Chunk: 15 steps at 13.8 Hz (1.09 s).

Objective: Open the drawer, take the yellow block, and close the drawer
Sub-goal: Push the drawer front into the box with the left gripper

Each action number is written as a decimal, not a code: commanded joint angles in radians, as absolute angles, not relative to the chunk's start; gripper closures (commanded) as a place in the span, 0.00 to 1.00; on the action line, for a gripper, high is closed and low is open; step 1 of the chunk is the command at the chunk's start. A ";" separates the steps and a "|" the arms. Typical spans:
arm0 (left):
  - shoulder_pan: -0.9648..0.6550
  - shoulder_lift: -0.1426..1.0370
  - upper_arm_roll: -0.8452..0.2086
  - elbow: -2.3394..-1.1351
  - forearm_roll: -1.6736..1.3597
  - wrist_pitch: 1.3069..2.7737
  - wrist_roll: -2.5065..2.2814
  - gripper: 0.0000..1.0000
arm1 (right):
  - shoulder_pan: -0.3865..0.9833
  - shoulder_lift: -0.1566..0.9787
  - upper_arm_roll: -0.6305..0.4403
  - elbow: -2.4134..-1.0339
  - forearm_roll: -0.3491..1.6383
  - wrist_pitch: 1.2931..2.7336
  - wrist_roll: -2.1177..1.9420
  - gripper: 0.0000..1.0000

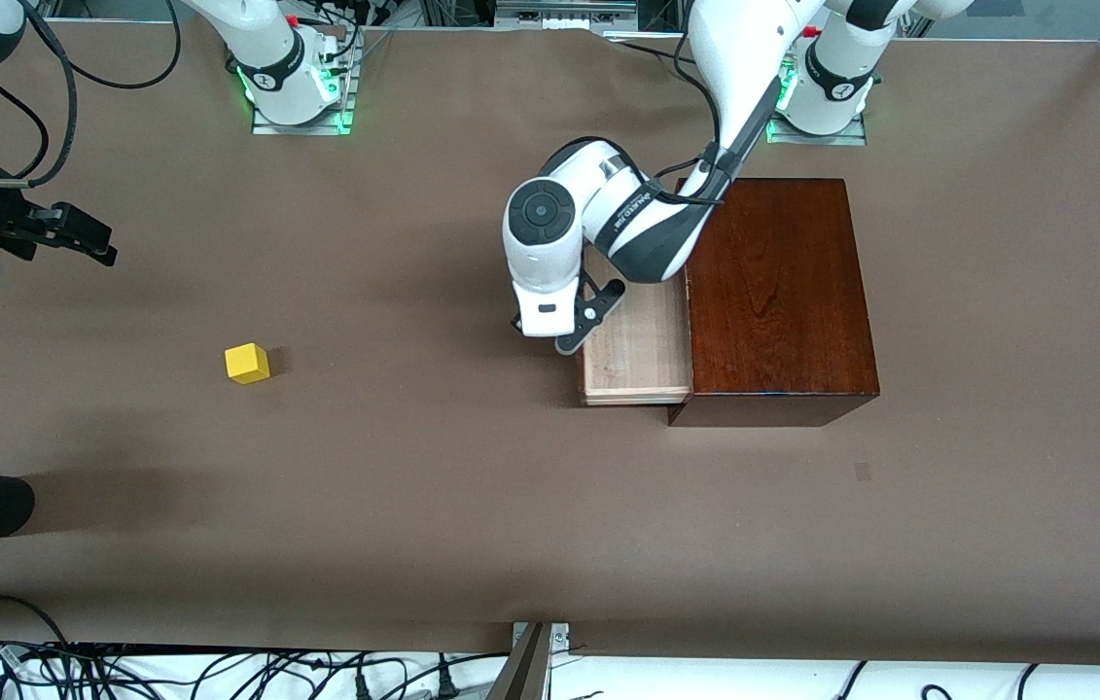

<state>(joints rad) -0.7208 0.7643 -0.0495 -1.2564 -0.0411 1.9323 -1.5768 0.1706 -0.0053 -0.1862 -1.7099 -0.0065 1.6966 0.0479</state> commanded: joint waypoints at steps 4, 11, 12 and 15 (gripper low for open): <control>-0.634 0.666 -0.025 -1.357 -0.023 1.815 -1.390 1.00 | 0.164 -0.003 -0.175 -1.675 0.014 1.674 0.048 0.00; -0.534 0.620 -0.026 -1.456 0.063 1.816 -1.215 1.00 | 0.167 -0.003 -0.173 -1.675 0.014 1.674 0.054 0.00; -0.531 0.614 -0.026 -1.457 0.063 1.816 -1.213 1.00 | 0.167 -0.003 -0.173 -1.675 0.014 1.674 0.054 0.00; -0.508 0.585 -0.026 -1.488 0.064 1.818 -1.187 1.00 | 0.167 -0.002 -0.176 -1.675 0.012 1.674 0.052 0.00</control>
